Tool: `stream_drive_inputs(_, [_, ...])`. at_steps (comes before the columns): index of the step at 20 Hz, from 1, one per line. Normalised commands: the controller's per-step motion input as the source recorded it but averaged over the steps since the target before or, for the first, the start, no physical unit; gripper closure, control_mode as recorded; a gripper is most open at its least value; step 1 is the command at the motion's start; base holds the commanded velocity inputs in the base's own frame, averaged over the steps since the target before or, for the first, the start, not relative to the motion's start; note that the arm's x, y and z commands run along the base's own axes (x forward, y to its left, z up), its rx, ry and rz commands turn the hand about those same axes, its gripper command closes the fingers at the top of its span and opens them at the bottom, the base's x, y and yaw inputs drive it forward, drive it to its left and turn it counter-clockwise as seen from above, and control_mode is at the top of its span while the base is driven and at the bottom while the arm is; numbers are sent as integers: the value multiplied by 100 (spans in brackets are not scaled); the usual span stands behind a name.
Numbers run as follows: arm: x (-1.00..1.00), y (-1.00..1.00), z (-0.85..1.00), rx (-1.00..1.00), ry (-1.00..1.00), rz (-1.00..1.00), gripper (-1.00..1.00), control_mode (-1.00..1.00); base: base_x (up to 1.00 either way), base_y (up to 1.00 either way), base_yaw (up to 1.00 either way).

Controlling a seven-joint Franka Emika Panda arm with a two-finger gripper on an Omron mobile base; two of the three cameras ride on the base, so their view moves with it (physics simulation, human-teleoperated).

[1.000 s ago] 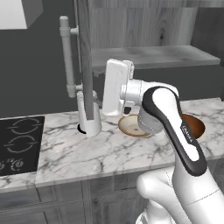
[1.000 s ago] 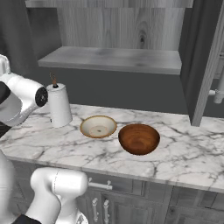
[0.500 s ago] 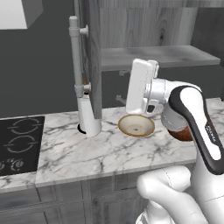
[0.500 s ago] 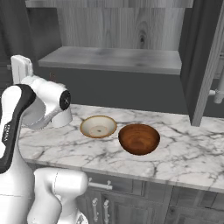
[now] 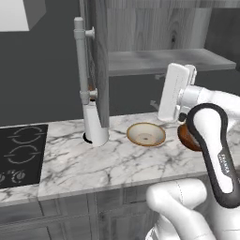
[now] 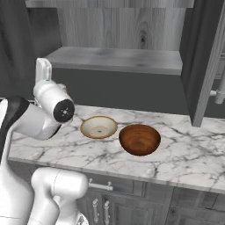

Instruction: Open the cabinet. Pick the bowls from the counter and place them in the cabinet. Then close the cabinet.

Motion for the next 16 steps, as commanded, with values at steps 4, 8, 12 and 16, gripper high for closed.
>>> stream_drive_inputs(4, [0, -64, 0, -6, 34, -58, -100, -100, 0, 0, 0])
stream_drive_inputs(8, [0, -61, 0, -7, 29, -50, -100, -100, 0, 0, 0])
stream_drive_inputs(12, [0, -41, 5, -10, 20, -24, -100, -100, 0, 0, 0])
stream_drive_inputs(16, [0, -57, 2, -7, 11, 0, -100, -100, 0, 0, 0])
